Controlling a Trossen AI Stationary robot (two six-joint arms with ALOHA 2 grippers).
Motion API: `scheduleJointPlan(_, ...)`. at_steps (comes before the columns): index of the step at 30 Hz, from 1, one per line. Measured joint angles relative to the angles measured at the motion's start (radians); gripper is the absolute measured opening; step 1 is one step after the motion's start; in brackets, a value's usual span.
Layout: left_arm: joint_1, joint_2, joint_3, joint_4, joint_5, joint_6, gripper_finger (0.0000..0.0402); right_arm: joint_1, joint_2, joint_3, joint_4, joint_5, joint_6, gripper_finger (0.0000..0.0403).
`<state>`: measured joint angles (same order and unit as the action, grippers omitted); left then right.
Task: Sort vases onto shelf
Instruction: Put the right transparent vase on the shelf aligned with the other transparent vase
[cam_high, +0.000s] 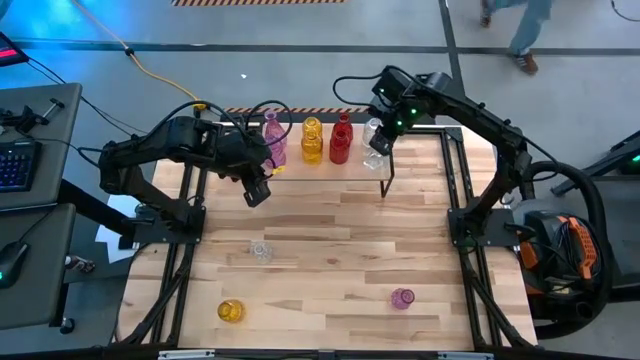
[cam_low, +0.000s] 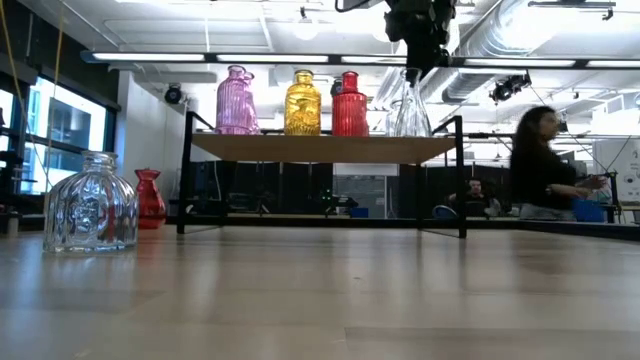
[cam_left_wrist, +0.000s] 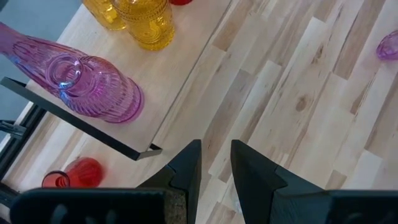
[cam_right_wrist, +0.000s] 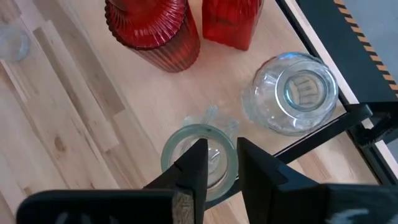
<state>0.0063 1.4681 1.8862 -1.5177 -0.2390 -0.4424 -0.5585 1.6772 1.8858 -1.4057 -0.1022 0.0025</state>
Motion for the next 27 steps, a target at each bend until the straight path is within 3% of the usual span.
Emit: scheduleJointPlan(27, 0.0, 0.0, 0.0, 0.002, 0.0, -0.018, 0.0076, -0.005, 0.005, 0.058, -0.032, 0.022, -0.006, 0.0067)
